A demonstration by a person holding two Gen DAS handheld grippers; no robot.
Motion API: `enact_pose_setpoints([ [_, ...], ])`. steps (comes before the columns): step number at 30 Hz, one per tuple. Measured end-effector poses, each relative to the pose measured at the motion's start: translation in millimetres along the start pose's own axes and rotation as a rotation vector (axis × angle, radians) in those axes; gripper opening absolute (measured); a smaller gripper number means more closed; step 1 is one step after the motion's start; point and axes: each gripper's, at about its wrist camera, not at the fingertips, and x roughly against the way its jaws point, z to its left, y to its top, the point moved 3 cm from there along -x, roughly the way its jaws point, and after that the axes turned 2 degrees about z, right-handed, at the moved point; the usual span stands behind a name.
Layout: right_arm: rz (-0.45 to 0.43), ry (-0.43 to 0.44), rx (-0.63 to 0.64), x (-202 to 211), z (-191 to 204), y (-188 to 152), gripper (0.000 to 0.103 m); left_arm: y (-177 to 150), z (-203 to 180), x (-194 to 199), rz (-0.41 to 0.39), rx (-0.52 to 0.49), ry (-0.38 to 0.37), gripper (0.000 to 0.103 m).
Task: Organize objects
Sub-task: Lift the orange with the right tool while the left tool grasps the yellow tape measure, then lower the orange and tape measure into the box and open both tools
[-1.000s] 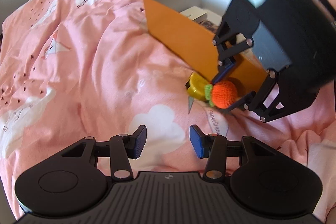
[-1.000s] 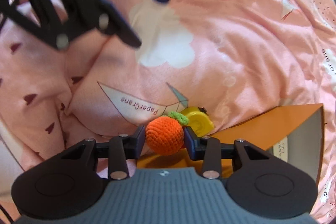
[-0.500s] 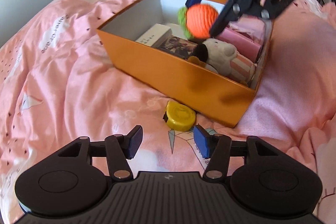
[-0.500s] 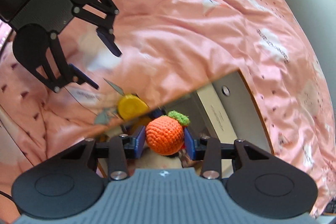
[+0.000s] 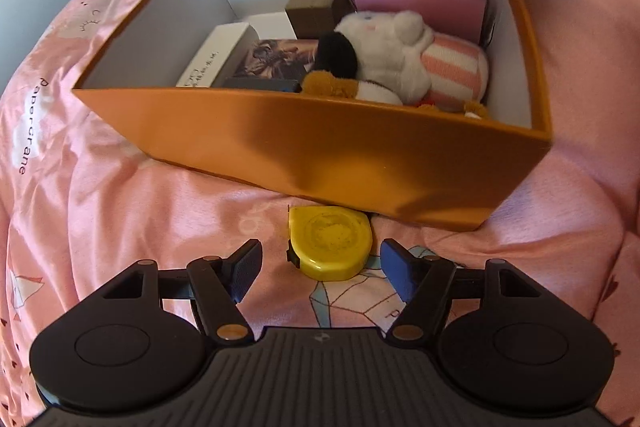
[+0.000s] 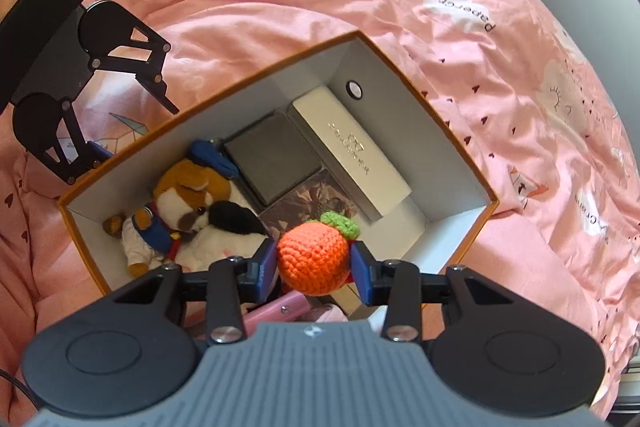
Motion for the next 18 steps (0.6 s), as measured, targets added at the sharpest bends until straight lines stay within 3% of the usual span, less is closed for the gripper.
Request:
enact_pose_setpoints([
  [5, 0.017, 0.011, -0.019, -16, -13, -10, 0.042, 6, -2, -13, 0.025, -0.014, -0.034, 0.078],
  [10, 0.026, 0.015, -0.044, -25, -26, -17, 0.042, 8, 0, -25, 0.065, -0.005, -0.051, 0.06],
  [18, 0.012, 0.018, -0.046, -29, -30, -22, 0.042, 1, 8, -10, 0.059, 0.1, -0.055, 0.059],
])
